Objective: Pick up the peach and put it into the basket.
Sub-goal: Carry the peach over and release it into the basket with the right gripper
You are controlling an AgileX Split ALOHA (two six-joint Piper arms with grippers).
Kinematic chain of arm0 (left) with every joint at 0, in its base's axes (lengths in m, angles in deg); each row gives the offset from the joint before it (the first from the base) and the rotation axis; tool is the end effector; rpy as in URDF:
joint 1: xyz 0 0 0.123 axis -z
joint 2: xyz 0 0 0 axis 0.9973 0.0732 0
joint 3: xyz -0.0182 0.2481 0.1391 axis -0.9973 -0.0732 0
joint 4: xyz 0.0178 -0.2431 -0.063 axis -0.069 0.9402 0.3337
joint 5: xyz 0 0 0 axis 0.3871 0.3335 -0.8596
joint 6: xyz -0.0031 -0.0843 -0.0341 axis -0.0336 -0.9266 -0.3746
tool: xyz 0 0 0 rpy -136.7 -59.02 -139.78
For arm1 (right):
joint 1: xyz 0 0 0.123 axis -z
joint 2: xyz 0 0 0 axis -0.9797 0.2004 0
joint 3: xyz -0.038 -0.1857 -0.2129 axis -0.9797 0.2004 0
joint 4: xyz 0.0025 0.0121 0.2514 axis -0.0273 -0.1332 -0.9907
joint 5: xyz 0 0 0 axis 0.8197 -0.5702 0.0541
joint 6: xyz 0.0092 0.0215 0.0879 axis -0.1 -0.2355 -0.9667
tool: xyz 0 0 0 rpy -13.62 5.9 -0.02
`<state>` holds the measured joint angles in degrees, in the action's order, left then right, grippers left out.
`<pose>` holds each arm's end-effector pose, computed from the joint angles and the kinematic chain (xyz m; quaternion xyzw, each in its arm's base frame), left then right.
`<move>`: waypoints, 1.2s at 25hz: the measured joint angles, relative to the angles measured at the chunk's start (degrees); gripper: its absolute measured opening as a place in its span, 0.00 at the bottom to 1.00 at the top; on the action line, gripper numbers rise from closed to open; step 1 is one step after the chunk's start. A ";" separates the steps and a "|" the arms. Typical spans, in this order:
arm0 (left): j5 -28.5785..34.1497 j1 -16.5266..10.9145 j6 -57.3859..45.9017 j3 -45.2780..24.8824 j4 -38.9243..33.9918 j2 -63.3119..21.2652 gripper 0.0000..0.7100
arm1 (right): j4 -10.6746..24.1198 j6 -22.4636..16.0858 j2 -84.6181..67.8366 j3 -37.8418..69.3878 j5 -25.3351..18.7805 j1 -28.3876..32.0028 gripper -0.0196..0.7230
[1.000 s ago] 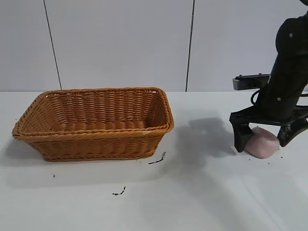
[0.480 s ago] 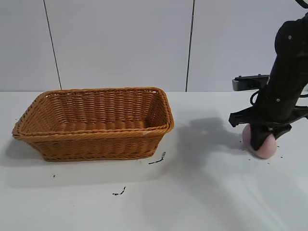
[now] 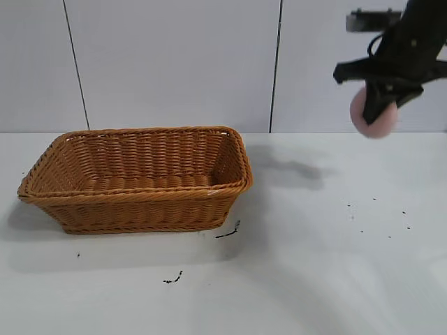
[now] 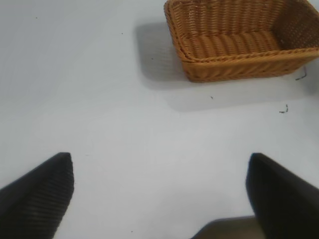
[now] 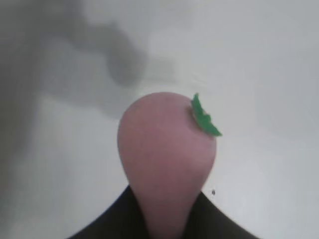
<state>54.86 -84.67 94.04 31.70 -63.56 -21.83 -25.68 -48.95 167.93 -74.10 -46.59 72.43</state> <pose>-0.0063 -0.0030 0.2766 0.0422 0.8524 -0.0043 0.5212 0.4257 0.0476 0.2589 -0.0872 0.9733 0.0193 0.2115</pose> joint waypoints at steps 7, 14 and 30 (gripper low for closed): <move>0.00 0.00 0.00 0.00 0.00 0.00 0.97 | 2.23 0.00 2.75 -13.34 -6.77 -7.39 0.07; 0.00 0.00 0.00 0.00 0.00 0.00 0.97 | 1.30 0.00 7.87 -23.51 -8.47 -19.12 0.07; 0.00 0.00 0.00 0.00 0.00 0.00 0.97 | 0.68 0.75 27.74 -25.18 3.18 -31.64 0.10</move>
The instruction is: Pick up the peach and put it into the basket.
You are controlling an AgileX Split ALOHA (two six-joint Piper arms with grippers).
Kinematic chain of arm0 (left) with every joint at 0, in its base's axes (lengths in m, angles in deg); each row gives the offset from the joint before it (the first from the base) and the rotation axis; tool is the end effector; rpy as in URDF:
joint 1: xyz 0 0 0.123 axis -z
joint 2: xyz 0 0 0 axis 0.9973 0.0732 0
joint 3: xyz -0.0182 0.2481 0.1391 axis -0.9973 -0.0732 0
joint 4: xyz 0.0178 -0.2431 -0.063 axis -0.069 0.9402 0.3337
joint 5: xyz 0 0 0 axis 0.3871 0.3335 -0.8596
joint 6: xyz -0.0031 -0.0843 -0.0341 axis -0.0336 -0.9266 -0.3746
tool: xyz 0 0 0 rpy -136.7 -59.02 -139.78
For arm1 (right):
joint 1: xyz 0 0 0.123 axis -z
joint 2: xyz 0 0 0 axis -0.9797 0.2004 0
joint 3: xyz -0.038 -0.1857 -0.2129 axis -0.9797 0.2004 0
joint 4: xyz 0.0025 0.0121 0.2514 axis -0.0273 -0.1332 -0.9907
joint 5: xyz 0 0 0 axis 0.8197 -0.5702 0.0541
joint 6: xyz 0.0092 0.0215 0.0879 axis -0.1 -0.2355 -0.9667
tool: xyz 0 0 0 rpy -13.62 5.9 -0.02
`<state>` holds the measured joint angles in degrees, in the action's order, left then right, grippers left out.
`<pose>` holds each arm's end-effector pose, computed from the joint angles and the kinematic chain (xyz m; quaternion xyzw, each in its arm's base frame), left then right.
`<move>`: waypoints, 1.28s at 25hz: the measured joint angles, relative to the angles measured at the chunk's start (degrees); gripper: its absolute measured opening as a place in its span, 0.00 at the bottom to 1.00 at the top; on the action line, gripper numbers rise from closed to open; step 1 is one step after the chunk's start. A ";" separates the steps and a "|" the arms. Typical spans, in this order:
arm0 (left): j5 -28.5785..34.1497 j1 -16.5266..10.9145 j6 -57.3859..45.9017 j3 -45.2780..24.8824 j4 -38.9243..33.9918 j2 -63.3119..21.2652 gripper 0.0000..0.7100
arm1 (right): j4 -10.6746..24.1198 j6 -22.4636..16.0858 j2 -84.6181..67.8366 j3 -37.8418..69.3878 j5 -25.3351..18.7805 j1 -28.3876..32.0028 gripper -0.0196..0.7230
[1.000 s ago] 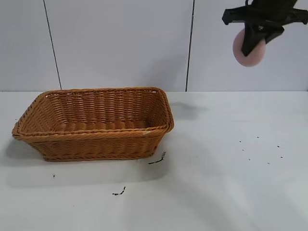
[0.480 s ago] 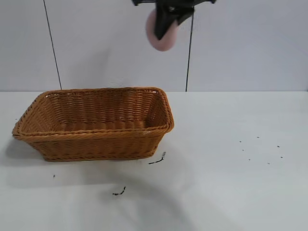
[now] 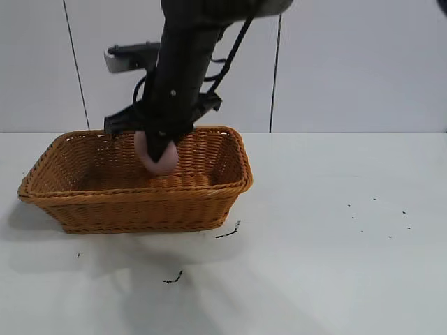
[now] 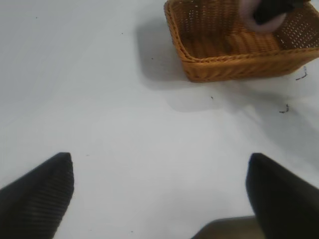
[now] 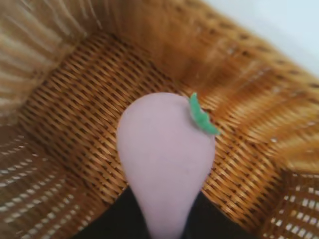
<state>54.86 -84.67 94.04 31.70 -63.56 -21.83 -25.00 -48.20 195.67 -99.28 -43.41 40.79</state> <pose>-0.0063 -0.0030 0.2766 0.0422 0.8524 -0.0043 0.5212 0.4160 0.3233 0.1541 -0.3564 0.9087 0.0709 0.2054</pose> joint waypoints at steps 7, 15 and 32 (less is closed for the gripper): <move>0.00 0.00 0.00 0.00 0.00 0.00 0.97 | -0.01 1.46 0.62 -1.35 0.18 0.00 0.84; 0.00 0.00 0.00 0.00 0.00 0.00 0.97 | -0.23 0.39 0.62 -11.82 -7.75 1.09 0.95; 0.00 0.00 0.00 0.00 0.00 0.00 0.97 | 0.86 -0.50 0.11 -16.28 -13.67 28.97 0.95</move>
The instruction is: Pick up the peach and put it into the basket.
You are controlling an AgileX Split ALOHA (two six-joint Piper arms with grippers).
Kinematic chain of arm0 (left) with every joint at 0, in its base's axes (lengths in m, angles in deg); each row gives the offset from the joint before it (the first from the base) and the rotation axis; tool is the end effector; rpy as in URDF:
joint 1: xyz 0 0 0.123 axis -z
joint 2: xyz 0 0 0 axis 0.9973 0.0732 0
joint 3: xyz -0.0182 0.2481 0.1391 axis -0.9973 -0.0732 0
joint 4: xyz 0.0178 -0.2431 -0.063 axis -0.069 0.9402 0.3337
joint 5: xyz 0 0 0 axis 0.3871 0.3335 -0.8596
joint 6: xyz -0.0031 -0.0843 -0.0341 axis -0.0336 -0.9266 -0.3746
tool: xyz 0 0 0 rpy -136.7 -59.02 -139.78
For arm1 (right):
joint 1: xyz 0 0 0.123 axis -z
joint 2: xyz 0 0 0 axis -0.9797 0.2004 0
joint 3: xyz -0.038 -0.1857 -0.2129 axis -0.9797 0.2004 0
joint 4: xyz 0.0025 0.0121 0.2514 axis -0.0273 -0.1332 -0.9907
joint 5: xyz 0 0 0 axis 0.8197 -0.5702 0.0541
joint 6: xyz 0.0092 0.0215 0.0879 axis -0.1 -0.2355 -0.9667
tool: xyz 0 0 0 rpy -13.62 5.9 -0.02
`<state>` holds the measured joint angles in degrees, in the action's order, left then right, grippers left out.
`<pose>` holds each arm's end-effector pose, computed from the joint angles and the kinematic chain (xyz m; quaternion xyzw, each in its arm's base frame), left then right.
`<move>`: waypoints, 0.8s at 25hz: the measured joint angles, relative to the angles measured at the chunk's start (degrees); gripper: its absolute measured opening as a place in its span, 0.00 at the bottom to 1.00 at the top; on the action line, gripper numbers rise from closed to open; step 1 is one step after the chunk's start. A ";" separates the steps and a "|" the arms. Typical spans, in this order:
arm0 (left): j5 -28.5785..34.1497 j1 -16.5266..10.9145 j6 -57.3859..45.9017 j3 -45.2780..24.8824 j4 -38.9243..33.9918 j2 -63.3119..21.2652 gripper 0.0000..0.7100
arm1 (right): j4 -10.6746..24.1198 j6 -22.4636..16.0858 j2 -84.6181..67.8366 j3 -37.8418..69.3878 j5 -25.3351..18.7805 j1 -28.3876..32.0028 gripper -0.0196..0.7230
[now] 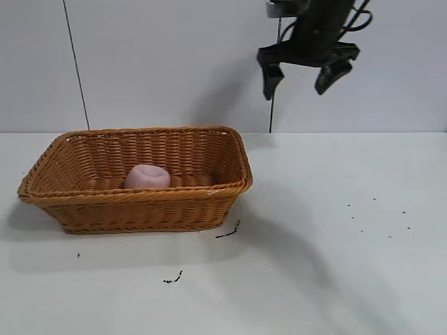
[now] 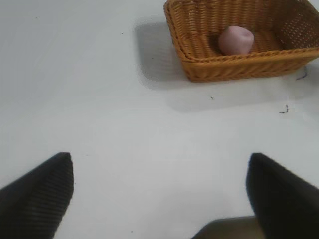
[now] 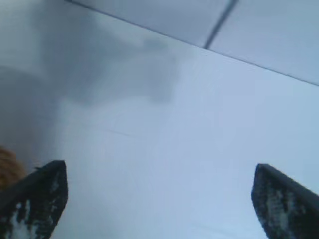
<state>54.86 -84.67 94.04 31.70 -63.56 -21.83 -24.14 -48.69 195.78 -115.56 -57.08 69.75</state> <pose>-0.0063 -0.0030 0.2766 0.0422 0.8524 -0.0043 0.5212 0.5259 0.0813 0.2262 -0.1179 0.9640 0.0126 0.2379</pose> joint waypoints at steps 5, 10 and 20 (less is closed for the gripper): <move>0.00 0.00 0.00 0.00 0.00 0.00 0.97 | 0.04 0.00 0.00 0.00 -2.59 6.66 0.95; 0.00 0.00 0.00 0.00 0.00 0.00 0.97 | -0.01 0.01 -1.22 0.18 -5.21 8.11 0.95; 0.00 0.00 0.00 0.00 0.00 0.00 0.97 | -1.32 0.16 -19.12 15.60 -5.16 7.78 0.95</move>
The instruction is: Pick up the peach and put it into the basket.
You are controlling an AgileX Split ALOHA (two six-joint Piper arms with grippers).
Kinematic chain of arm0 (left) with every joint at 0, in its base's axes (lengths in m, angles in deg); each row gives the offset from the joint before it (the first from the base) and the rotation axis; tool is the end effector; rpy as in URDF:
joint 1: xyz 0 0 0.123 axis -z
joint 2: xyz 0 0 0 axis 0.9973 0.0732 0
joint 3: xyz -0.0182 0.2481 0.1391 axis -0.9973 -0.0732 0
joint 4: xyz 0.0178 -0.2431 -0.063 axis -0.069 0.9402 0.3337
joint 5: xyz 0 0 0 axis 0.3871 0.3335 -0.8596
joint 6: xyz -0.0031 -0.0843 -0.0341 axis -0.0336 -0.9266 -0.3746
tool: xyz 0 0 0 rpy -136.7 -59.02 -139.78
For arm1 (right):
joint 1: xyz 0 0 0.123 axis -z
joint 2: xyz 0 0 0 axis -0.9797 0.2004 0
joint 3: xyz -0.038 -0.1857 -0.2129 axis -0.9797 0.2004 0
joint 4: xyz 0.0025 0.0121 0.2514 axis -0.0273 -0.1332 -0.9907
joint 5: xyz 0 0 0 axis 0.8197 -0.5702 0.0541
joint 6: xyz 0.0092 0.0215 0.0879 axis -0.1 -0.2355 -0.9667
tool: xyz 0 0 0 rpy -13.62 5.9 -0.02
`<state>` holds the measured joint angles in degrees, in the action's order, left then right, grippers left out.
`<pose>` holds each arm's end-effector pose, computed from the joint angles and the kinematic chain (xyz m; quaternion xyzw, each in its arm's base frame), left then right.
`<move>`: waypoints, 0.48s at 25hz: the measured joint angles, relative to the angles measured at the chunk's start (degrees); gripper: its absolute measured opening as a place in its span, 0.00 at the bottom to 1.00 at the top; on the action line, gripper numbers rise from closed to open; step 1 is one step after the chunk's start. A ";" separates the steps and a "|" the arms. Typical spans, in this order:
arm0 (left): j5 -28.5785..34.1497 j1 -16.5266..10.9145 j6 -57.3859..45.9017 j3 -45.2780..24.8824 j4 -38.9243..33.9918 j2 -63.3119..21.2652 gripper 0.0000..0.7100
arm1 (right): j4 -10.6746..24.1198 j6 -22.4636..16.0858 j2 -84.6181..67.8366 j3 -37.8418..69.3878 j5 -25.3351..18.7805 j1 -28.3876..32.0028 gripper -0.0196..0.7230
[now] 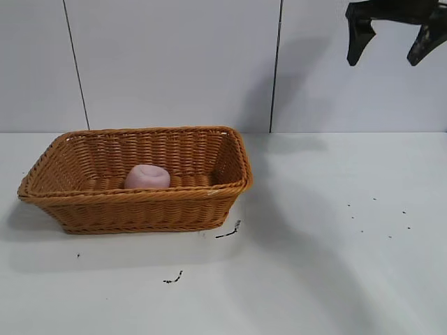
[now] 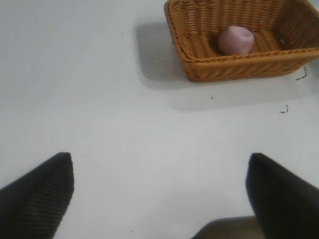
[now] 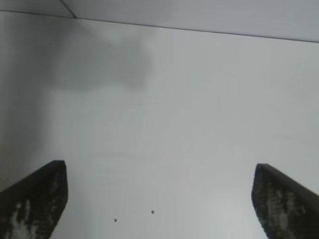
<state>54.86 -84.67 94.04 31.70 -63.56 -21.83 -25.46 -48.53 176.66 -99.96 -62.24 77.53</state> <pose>-0.0063 -0.0030 0.2766 0.0422 0.8524 -0.0043 0.5212 0.4639 0.0103 0.3106 -0.0528 0.9730 0.0082 0.2248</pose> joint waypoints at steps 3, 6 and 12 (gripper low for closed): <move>0.00 0.00 0.00 0.00 0.00 0.00 0.97 | -0.30 -0.16 -9.47 9.18 0.00 0.00 0.95; 0.00 0.00 0.00 0.00 0.00 0.00 0.97 | -0.30 -0.16 -19.42 19.49 0.00 0.00 0.95; 0.00 0.00 0.00 0.00 0.00 0.00 0.97 | -0.35 -0.20 -39.72 42.77 -0.05 0.00 0.95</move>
<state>54.86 -84.67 94.04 31.70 -63.56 -21.83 -25.81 -48.73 136.94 -57.19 -62.29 77.53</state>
